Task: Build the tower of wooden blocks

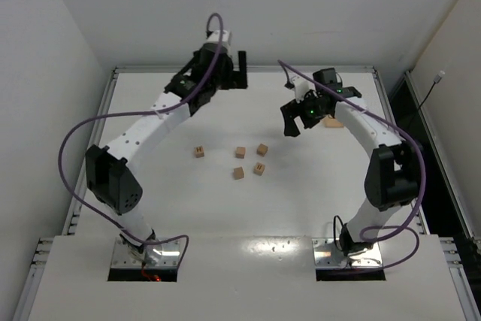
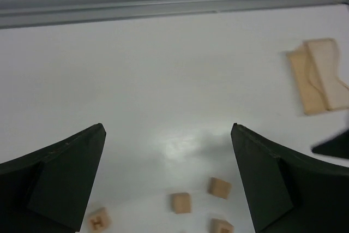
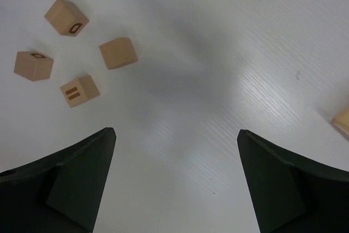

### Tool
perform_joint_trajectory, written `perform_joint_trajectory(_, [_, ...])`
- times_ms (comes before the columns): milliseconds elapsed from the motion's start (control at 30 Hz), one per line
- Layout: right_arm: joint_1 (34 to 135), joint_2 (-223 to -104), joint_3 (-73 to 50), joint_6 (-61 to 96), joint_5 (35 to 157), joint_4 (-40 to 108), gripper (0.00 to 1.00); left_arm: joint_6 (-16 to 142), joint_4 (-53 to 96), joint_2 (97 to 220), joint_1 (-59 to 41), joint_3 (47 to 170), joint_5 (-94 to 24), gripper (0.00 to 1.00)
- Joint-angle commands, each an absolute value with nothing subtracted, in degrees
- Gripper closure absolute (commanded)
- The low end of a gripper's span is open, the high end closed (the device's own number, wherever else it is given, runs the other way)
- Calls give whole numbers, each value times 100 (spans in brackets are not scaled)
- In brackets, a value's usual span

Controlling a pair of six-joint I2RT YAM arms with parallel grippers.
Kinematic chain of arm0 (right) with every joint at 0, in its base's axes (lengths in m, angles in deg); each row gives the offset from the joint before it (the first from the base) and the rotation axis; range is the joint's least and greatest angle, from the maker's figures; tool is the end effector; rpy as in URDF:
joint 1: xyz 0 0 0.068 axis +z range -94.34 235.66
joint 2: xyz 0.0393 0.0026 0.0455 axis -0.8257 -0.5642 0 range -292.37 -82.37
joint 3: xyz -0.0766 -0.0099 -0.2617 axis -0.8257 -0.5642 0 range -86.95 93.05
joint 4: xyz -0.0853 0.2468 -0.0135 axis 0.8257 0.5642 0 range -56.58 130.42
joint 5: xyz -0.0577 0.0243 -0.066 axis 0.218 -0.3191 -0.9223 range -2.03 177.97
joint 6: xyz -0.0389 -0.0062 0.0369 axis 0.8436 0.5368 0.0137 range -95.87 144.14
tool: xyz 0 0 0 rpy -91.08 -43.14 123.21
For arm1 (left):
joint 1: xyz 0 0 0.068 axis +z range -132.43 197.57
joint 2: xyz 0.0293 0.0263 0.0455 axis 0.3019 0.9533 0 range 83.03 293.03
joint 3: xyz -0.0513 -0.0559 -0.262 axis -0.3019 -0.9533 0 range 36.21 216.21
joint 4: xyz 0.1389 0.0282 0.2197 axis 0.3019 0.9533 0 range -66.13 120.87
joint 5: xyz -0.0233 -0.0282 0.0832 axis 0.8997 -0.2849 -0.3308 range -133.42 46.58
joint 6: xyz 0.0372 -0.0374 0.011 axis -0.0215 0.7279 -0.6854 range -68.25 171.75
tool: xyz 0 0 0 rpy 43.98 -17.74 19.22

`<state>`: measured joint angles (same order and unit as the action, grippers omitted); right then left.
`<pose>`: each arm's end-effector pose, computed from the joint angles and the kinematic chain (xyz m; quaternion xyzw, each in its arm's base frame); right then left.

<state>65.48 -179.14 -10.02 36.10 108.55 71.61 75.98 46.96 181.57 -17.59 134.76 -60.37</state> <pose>0.3514 0.0735 0.2578 -0.2271 0.9195 0.1667 0.2741 0.3359 -0.2238 0.3922 -0.0022 0.8292 -0.1634 0.5346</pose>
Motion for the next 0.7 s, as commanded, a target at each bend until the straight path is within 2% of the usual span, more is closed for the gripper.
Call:
perform_joint_trajectory(0, [7023, -18134, -934, 3811, 11074, 7078, 9, 7172, 5312, 18006, -776, 13500, -6154, 0])
perform_joint_trajectory(100, [7419, -18387, -934, 4030, 10941, 7007, 12, 6820, 5829, 18006, 181, 13553, -5251, 0])
perform_joint_trajectory(133, [7490, -18449, -934, 4083, 10889, 6946, 13, 6767, 5910, 18006, 419, 13553, -4630, 0])
perform_joint_trajectory(233, [7674, -18747, -872, 4276, 10941, 6945, 15, 6477, 5841, 17691, 1211, 12739, -3311, 0])
perform_joint_trajectory(433, [7912, -19372, -354, 4620, 10836, 7323, 21, 6336, 5963, 17567, 1792, 12393, -2894, 0])
perform_joint_trajectory(667, [8079, -19873, -21, 4953, 10704, 7446, 23, 6388, 5964, 17751, 2153, 12340, -2295, 0])
